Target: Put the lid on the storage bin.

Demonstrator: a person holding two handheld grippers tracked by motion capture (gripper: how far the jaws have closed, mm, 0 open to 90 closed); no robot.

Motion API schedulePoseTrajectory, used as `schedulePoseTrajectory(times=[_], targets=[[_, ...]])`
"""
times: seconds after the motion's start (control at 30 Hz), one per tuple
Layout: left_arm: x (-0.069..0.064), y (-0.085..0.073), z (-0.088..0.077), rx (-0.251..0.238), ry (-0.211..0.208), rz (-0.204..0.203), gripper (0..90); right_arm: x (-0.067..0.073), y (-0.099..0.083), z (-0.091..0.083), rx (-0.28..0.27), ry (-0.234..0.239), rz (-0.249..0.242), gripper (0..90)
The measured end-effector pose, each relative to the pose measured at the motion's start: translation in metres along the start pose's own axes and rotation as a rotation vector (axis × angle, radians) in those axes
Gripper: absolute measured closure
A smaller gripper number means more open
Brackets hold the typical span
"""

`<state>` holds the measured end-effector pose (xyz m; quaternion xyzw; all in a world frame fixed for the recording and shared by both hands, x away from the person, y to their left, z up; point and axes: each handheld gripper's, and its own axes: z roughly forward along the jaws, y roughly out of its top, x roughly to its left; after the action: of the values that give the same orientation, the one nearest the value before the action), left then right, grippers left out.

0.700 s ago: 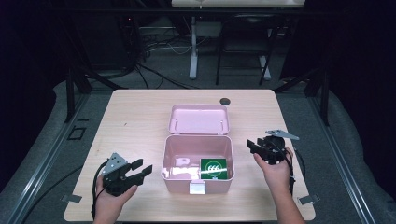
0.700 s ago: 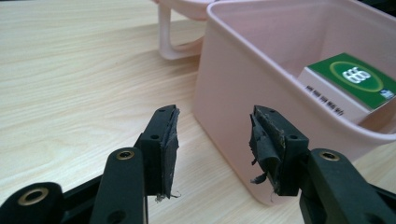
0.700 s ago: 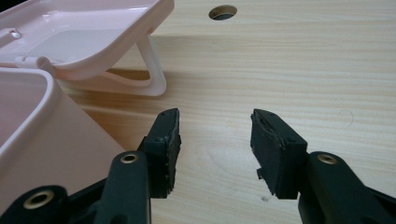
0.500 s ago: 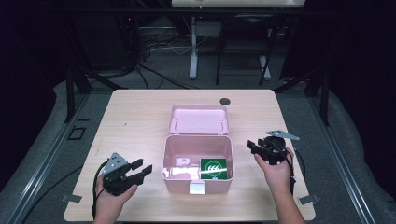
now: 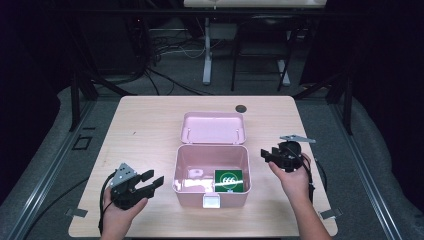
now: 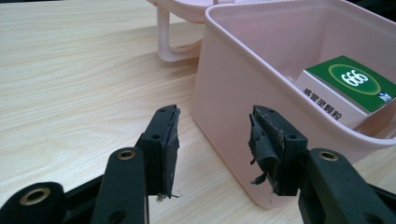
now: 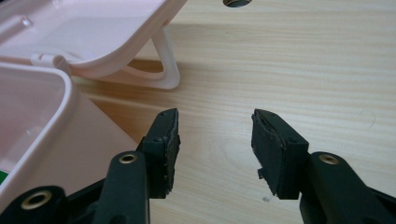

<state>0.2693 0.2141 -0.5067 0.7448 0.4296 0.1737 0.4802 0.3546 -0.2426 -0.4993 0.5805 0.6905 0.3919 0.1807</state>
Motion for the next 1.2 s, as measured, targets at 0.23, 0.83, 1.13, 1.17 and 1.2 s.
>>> schedulePoseTrajectory(times=[0.23, 0.83, 1.13, 1.17, 1.2], targets=[[-0.004, 0.003, 0.0, -0.007, -0.012, 0.011, 52.7, 0.017, 0.024, -0.002, 0.049, 0.022, -0.094, 51.5], [-0.013, 0.012, -0.003, -0.007, -0.064, 0.024, 56.3, 0.02, 0.084, 0.003, 0.205, 0.044, -0.011, 53.9], [-0.02, 0.018, -0.004, -0.007, -0.085, 0.033, 57.3, 0.03, 0.113, 0.005, 0.255, 0.059, 0.003, 58.3], [-0.02, 0.019, -0.005, -0.005, -0.088, 0.035, 57.5, 0.031, 0.115, 0.005, 0.26, 0.06, -0.001, 59.0], [-0.021, 0.019, -0.005, -0.008, -0.092, 0.037, 57.5, 0.032, 0.118, 0.006, 0.268, 0.056, -0.003, 59.1]])
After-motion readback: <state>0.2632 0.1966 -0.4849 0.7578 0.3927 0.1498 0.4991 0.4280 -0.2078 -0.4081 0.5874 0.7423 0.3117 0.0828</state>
